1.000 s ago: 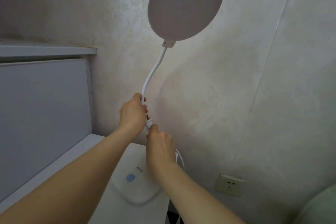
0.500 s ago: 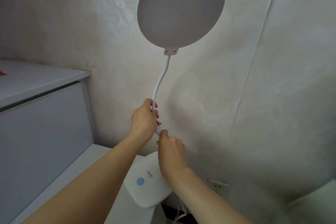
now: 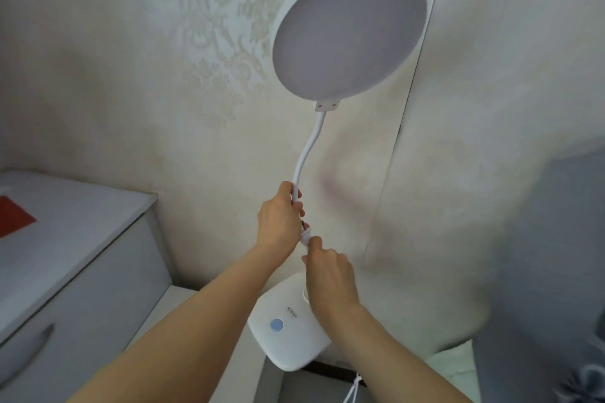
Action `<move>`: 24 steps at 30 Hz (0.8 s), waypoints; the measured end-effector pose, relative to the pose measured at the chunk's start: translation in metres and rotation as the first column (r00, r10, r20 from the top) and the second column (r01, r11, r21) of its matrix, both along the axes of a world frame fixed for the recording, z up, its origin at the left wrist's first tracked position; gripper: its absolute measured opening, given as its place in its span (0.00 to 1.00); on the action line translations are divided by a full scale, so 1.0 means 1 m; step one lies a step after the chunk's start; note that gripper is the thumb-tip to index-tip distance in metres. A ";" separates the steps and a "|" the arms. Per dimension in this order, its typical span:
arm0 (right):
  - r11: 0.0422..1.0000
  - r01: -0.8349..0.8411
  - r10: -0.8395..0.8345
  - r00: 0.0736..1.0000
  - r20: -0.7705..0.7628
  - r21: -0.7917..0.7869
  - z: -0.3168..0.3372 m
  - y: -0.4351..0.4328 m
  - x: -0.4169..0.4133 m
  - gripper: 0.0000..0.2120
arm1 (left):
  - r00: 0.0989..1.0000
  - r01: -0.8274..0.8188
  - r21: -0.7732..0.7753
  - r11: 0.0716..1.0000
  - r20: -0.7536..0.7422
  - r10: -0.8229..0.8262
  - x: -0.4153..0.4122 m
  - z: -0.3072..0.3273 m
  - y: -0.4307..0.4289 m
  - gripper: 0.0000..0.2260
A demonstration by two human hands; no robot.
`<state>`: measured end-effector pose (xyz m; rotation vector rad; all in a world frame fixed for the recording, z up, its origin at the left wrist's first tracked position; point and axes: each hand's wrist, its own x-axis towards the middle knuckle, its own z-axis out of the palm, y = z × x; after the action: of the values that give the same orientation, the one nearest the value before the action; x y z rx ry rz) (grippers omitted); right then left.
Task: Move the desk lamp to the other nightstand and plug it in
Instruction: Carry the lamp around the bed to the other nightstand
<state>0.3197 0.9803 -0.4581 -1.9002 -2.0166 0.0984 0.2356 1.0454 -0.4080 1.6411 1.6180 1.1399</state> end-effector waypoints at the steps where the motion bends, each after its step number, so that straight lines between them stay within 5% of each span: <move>1: 1.000 0.006 -0.006 1.000 -0.003 -0.010 0.022 -0.001 0.004 0.10 | 1.000 0.004 -0.011 1.000 0.012 -0.004 0.003 0.022 -0.001 0.06; 24: 0.993 0.057 -0.063 0.996 0.059 0.105 0.270 -0.052 0.013 0.11 | 0.998 0.059 0.058 0.997 -0.018 -0.058 0.014 0.268 -0.043 0.09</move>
<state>0.3326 0.9279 -0.1882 -1.9197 -1.9622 -0.0804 0.2499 1.0019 -0.1404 1.7275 1.5496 1.1568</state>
